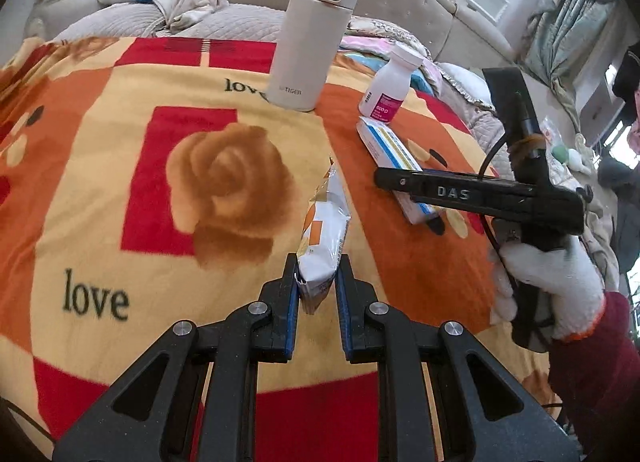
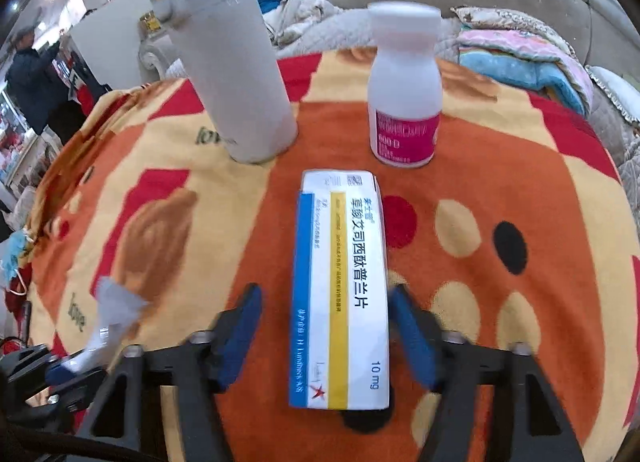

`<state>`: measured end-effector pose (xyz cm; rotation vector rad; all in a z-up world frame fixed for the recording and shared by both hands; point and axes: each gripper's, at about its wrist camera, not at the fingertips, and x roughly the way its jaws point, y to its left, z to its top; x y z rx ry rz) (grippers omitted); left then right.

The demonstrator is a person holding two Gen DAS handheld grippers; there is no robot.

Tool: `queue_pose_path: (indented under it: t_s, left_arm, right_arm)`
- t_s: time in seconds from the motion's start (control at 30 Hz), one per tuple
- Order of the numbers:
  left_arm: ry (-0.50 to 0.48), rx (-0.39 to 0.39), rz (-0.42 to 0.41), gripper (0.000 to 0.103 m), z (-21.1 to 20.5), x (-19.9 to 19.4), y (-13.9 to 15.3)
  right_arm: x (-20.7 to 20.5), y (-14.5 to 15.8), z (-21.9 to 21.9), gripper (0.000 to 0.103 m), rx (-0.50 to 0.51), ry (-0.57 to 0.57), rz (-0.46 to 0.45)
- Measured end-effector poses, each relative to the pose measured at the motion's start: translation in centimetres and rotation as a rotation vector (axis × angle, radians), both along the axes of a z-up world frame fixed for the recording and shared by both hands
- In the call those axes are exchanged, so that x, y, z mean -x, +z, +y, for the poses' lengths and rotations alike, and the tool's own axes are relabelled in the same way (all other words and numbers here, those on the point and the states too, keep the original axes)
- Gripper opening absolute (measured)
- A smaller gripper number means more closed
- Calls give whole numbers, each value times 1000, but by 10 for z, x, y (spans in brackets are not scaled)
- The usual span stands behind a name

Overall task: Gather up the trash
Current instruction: 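Carry the sachet and medicine box over the black bin with both tools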

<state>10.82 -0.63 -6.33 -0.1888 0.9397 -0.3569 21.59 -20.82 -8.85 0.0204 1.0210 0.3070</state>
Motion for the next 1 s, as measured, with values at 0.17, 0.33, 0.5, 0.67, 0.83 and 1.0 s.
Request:
queue_pose_path:
  t_s: [0.17, 0.33, 0.5, 0.67, 0.83, 1.0]
  left_arm:
    - [-6, -27, -9, 14, -12, 10, -1]
    - [-16, -31, -15, 14, -30, 19, 2]
    - [-52, -46, -34, 14, -55, 31, 8]
    - [-98, -56, -42, 14, -85, 41, 13]
    - [-158, -74, -57, 14, -120, 53, 19]
    - [-212, -87, -67, 14, -153, 62, 21]
  right_arm:
    - [36, 12, -10, 45, 4, 35, -59]
    - [93, 26, -33, 45, -20, 49, -85]
    - [136, 29, -57, 45, -35, 28, -95]
    - [168, 32, -82, 45, -49, -15, -107]
    - [192, 37, -114, 45, -62, -75, -116]
    - [210, 39, -145, 45, -70, -137, -125]
